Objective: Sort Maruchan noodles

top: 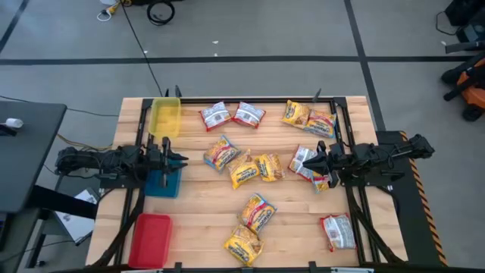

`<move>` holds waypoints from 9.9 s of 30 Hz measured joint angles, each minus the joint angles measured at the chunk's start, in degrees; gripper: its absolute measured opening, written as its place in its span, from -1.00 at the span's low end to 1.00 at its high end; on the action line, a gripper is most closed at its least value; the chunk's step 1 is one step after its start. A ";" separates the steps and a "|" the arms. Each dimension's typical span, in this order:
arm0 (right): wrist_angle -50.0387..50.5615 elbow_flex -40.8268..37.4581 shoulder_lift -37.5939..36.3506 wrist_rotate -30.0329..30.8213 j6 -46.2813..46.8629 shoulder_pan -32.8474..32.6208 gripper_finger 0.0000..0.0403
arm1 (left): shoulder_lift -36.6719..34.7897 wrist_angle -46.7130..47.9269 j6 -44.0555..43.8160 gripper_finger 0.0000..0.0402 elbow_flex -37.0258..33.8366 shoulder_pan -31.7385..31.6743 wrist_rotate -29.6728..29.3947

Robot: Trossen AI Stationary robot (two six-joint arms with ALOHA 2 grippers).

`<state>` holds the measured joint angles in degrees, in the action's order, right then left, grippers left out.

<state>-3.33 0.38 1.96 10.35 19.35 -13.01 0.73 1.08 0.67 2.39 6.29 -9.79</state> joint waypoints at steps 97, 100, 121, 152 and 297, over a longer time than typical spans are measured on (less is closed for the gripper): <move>0.00 0.00 0.02 0.02 0.00 0.00 -0.75 | 0.00 -0.01 0.00 -0.53 0.00 -0.01 -0.01; 0.00 0.00 0.00 0.00 -0.01 0.02 -0.75 | 0.00 -0.01 -0.02 -0.53 0.00 0.00 0.00; 0.00 0.00 0.01 0.02 -0.01 0.00 -0.75 | 0.03 -6.99 -2.01 -0.53 0.02 0.02 -1.61; 0.00 0.00 0.02 0.00 -0.01 0.02 -0.75 | 78.72 -3.38 -1.96 0.11 42.21 0.05 -6.11; -1.29 0.00 0.28 0.00 0.00 0.01 -0.75 | 41.97 38.68 -16.74 -0.98 31.56 10.00 31.34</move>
<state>-4.62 0.38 2.24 10.35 19.35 -13.00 42.70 39.77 -16.07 33.95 16.29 21.54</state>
